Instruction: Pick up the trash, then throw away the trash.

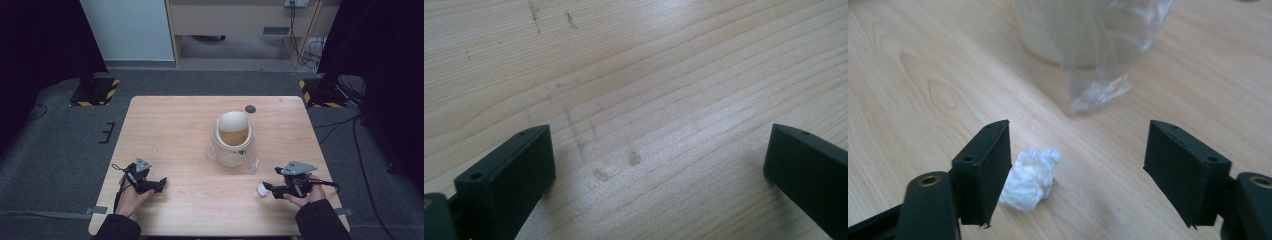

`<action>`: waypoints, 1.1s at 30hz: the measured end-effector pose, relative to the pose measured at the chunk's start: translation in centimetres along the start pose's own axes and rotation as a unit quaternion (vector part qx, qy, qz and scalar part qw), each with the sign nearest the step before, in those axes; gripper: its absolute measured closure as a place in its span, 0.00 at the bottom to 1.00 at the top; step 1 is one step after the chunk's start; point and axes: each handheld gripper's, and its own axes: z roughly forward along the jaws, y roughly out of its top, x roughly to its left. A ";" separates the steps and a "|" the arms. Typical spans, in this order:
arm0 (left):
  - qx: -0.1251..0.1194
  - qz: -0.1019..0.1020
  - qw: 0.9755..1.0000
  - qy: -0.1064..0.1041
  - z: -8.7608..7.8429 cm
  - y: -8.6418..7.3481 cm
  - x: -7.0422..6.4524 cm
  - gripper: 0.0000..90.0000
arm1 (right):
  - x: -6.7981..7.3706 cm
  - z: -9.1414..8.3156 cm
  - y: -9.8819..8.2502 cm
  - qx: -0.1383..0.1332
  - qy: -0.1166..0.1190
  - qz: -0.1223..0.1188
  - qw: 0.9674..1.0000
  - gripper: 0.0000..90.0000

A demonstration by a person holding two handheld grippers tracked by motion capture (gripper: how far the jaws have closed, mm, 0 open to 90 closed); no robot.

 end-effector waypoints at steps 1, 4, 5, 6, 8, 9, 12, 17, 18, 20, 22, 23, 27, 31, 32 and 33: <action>0.000 0.000 1.000 0.000 0.0 0.0 0.0 0.00 | 0.1 0.1 -0.1 0.009 -0.002 0.000 1.000 0.31; 0.000 0.000 1.000 0.000 0.0 0.0 0.0 0.00 | 0.0 0.4 -0.3 0.030 -0.006 -0.009 1.000 0.32; 0.000 0.000 1.000 0.000 0.0 0.0 0.0 0.00 | 0.0 0.4 -0.3 0.033 -0.003 -0.007 0.999 0.33; 0.000 0.000 1.000 0.000 0.0 0.0 0.0 0.00 | -0.1 0.5 -0.3 0.037 0.000 -0.005 0.999 0.33; 0.000 0.000 1.000 0.000 0.0 0.0 0.0 0.00 | -0.1 0.5 -0.3 0.040 0.003 -0.007 0.999 0.32; 0.000 0.000 1.000 0.000 0.0 0.0 0.0 0.00 | -0.1 0.6 -0.3 0.039 0.005 -0.009 0.999 0.32; 0.000 0.000 1.000 0.000 0.0 0.0 0.0 0.00 | 0.2 0.9 -0.4 0.042 0.014 -0.010 0.999 0.32; 0.000 0.000 1.000 0.000 0.0 0.0 0.0 0.00 | 0.4 1.2 -0.4 0.054 0.021 -0.017 0.998 0.35; 0.000 0.000 1.000 0.000 0.0 0.0 0.0 0.00 | 0.4 1.3 -0.4 0.054 0.022 -0.018 0.998 0.37; 0.000 0.000 1.000 0.000 0.0 0.0 0.0 0.00 | 0.5 1.4 -0.4 0.058 0.026 -0.020 0.998 0.39; 0.000 0.000 1.000 0.000 0.0 0.0 0.0 0.00 | 0.6 1.6 -0.4 0.064 0.031 -0.021 0.997 0.40; 0.000 0.000 1.000 0.000 0.0 0.0 0.0 0.00 | 0.6 1.8 -0.4 0.068 0.034 -0.023 0.997 0.40; 0.000 0.000 1.000 0.000 0.0 0.0 0.0 0.00 | 0.7 2.3 -0.5 0.083 0.043 -0.030 0.995 0.43; 0.000 0.000 1.000 0.000 0.0 0.0 0.0 0.00 | 0.8 3.0 -0.4 0.099 0.052 -0.039 0.993 0.47; 0.000 0.000 1.000 0.000 0.0 0.0 0.0 0.00 | 0.8 3.1 -0.4 0.102 0.055 -0.042 0.992 0.49; 0.000 0.000 1.000 0.000 0.0 0.0 0.0 0.00 | 0.9 3.2 -0.4 0.104 0.059 -0.041 0.992 0.50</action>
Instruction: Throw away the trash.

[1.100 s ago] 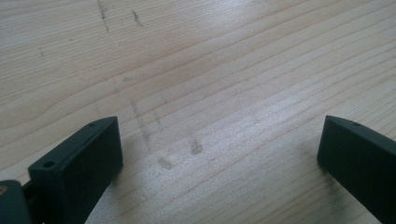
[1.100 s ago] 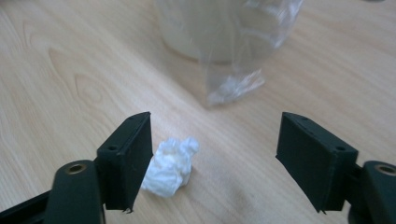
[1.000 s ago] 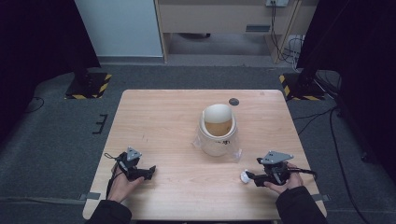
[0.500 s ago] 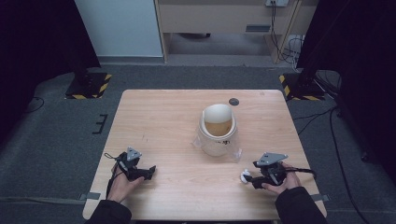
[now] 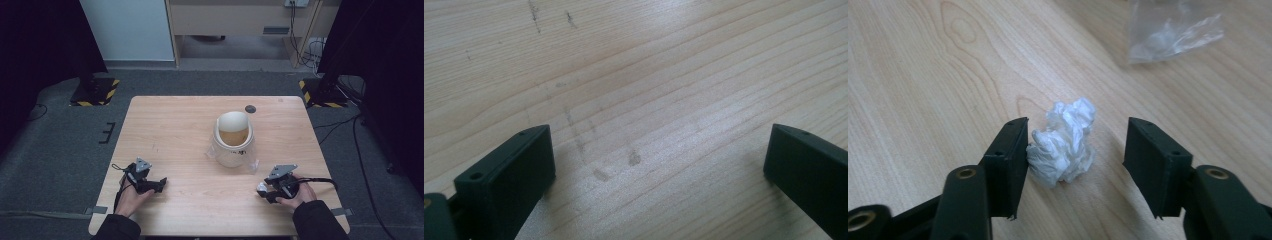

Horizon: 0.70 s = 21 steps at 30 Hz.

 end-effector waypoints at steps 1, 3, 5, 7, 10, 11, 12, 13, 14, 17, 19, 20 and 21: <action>0.000 0.000 1.000 0.000 0.0 0.0 0.0 0.00 | 0.0 0.0 0.0 0.003 0.002 -0.001 1.000 0.52; 0.000 0.000 1.000 0.000 0.0 0.0 0.0 0.00 | 0.0 0.0 0.0 0.009 0.008 0.000 1.000 0.59; 0.000 0.000 1.000 0.000 0.0 0.0 0.0 0.00 | 0.0 -0.1 0.0 0.010 0.010 0.002 1.000 0.67; 0.000 0.000 1.000 0.000 0.0 0.0 0.0 0.00 | -0.1 -0.2 0.1 0.013 0.014 0.004 1.000 0.72; 0.000 0.000 1.000 0.000 0.0 0.0 0.0 0.00 | -0.1 -0.4 0.2 0.013 0.018 0.013 1.000 0.75; 0.000 0.000 1.000 0.000 0.0 0.0 0.0 0.00 | -0.1 -0.5 0.2 0.012 0.020 0.014 1.000 0.75; 0.000 0.000 1.000 0.000 0.0 0.0 0.0 0.00 | -0.1 -0.5 0.2 0.012 0.021 0.017 1.000 0.75; 0.000 0.000 1.000 0.000 0.0 0.0 0.0 0.00 | -0.2 -0.6 0.3 0.009 0.023 0.022 0.999 0.75; 0.000 0.000 1.000 0.000 0.0 0.0 0.0 0.00 | -0.2 -0.8 0.4 0.003 0.025 0.025 0.999 0.76; 0.000 0.000 1.000 0.000 0.0 0.0 0.0 0.00 | -0.4 -1.2 0.5 -0.018 0.025 0.034 0.999 0.75; 0.000 0.000 1.000 0.000 0.0 0.0 0.0 0.00 | -0.5 -1.5 0.6 -0.028 0.021 0.036 0.999 0.75; 0.000 0.000 1.000 0.000 0.0 0.0 0.0 0.00 | -0.5 -1.7 0.7 -0.034 0.016 0.034 0.999 0.75; 0.000 0.000 1.000 0.000 0.0 0.0 0.0 0.00 | -0.5 -1.9 0.9 -0.040 0.015 0.035 0.998 0.75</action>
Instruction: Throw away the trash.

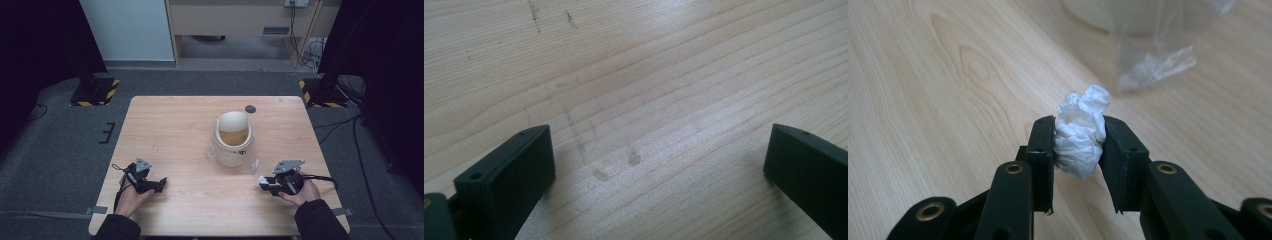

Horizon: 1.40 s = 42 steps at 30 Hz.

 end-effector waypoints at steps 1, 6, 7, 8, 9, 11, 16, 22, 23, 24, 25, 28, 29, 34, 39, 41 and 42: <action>0.000 0.000 1.000 0.000 0.0 0.0 0.0 0.00 | 0.0 -0.1 0.1 -0.009 0.001 -0.001 1.000 0.75; 0.000 0.000 1.000 0.000 0.0 0.0 0.0 0.00 | 0.1 -0.9 0.8 -0.046 -0.006 0.003 0.999 0.75; 0.000 0.000 1.000 0.000 0.0 0.0 0.0 0.00 | 0.1 -1.1 0.9 -0.057 -0.005 0.008 0.998 0.75; 0.000 0.000 1.000 0.000 0.0 0.0 0.0 0.00 | 0.0 -1.3 1.0 -0.069 -0.006 0.012 0.998 0.75; 0.000 0.000 1.000 0.000 0.0 0.0 0.0 0.00 | -0.1 -1.6 1.1 -0.079 -0.008 0.016 0.997 0.75; 0.000 0.000 1.000 0.000 0.0 0.0 0.0 0.00 | -0.4 -2.1 1.2 -0.099 -0.011 0.027 0.995 0.75; 0.000 0.000 1.000 0.000 0.0 0.0 0.0 0.00 | -1.0 -3.3 1.7 -0.142 -0.021 0.046 0.989 0.75; 0.000 0.000 1.000 0.000 0.0 0.0 0.0 0.00 | -1.0 -4.4 2.5 -0.192 -0.028 0.053 0.980 0.75; 0.000 0.000 1.000 0.000 0.0 0.0 0.0 0.00 | -0.9 -4.5 2.7 -0.197 -0.029 0.053 0.978 0.75; 0.000 0.000 1.000 0.000 0.0 0.0 0.0 0.00 | -0.9 -4.5 2.9 -0.203 -0.029 0.054 0.977 0.75; 0.000 0.000 1.000 0.000 0.0 0.0 0.0 0.00 | -0.8 -4.6 3.1 -0.206 -0.030 0.054 0.977 0.75; 0.000 0.000 1.000 0.000 0.0 0.0 0.0 0.00 | -0.7 -4.9 3.8 -0.219 -0.033 0.049 0.974 0.75; 0.000 0.000 1.000 0.000 0.0 0.0 0.0 0.00 | -0.7 -5.0 4.0 -0.223 -0.031 0.049 0.973 0.75; 0.000 0.000 1.000 0.000 0.0 0.0 0.0 0.00 | -0.7 -5.4 5.0 -0.236 -0.027 0.044 0.970 0.75; 0.000 0.000 1.000 0.000 0.0 0.0 0.0 0.00 | -0.6 -5.9 6.1 -0.256 -0.022 0.045 0.965 0.75; 0.000 0.000 1.000 0.000 0.0 0.0 0.0 0.00 | -0.5 -6.0 6.6 -0.263 -0.020 0.042 0.964 0.75; 0.000 0.000 1.000 0.000 0.0 0.0 0.0 0.00 | -0.3 -6.0 6.9 -0.264 -0.020 0.040 0.964 0.75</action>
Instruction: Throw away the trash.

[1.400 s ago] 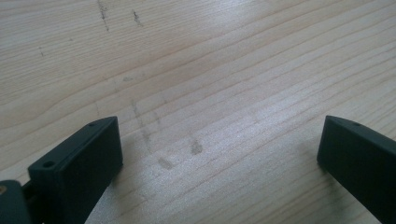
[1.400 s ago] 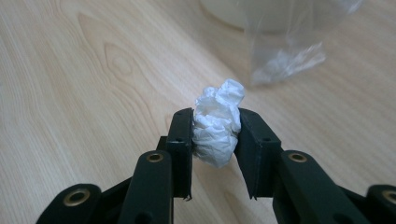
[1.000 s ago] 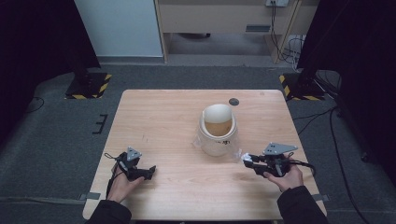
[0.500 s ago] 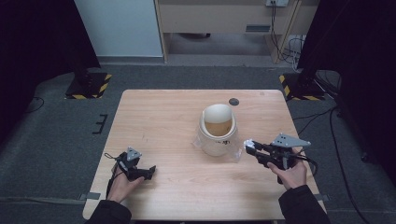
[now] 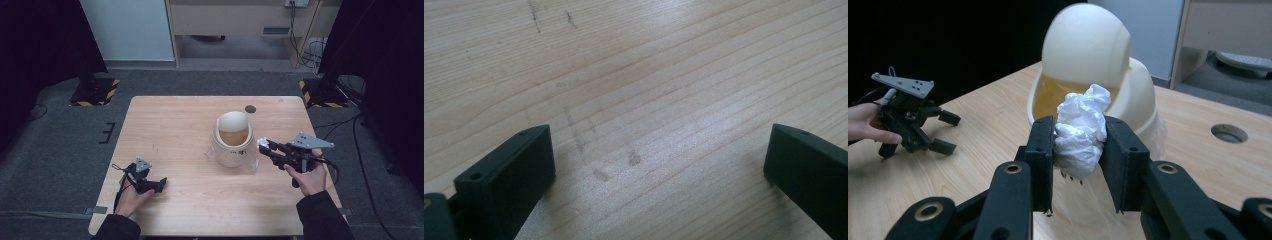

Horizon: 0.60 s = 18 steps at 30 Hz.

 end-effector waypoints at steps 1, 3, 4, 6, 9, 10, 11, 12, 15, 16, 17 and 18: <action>0.000 0.000 1.000 0.000 0.0 0.0 0.0 0.00 | 0.2 0.2 0.2 -0.002 0.002 -0.002 1.000 0.75; 0.000 0.000 1.000 0.000 0.0 0.0 0.0 0.00 | 0.5 0.6 0.6 -0.005 0.008 -0.003 1.000 0.75; 0.000 0.000 1.000 0.000 0.0 0.0 0.0 0.00 | 0.7 0.9 0.7 -0.006 0.009 -0.005 1.000 0.75; 0.000 0.000 1.000 0.000 0.0 0.0 0.0 0.00 | 1.1 1.5 1.0 -0.007 0.012 -0.008 1.000 0.75; 0.000 0.000 1.000 0.000 0.0 0.0 0.0 0.00 | 1.5 2.2 1.4 -0.009 0.017 -0.012 1.000 0.75; 0.000 0.000 1.000 0.000 0.0 0.0 0.0 0.00 | 1.7 2.4 1.5 -0.008 0.017 -0.013 1.000 0.75; 0.000 0.000 1.000 0.000 0.0 0.0 0.0 0.00 | 1.8 2.6 1.6 -0.010 0.018 -0.013 1.000 0.75; 0.000 0.000 1.000 0.000 0.0 0.0 0.0 0.00 | 1.9 2.9 1.7 -0.011 0.019 -0.014 1.000 0.75; 0.000 0.000 1.000 0.000 0.0 0.0 0.0 0.00 | 2.1 3.5 1.9 -0.017 0.023 -0.008 1.000 0.74; 0.000 0.000 1.000 0.000 0.0 0.0 0.0 0.00 | 2.1 3.7 2.0 -0.013 0.020 -0.012 1.000 0.74; 0.000 0.000 1.000 0.000 0.0 0.0 0.0 0.00 | 2.1 3.9 2.0 -0.012 0.020 -0.012 1.000 0.74; 0.000 0.000 1.000 0.000 0.0 0.0 0.0 0.00 | 2.2 4.1 2.0 -0.013 0.020 -0.011 1.000 0.74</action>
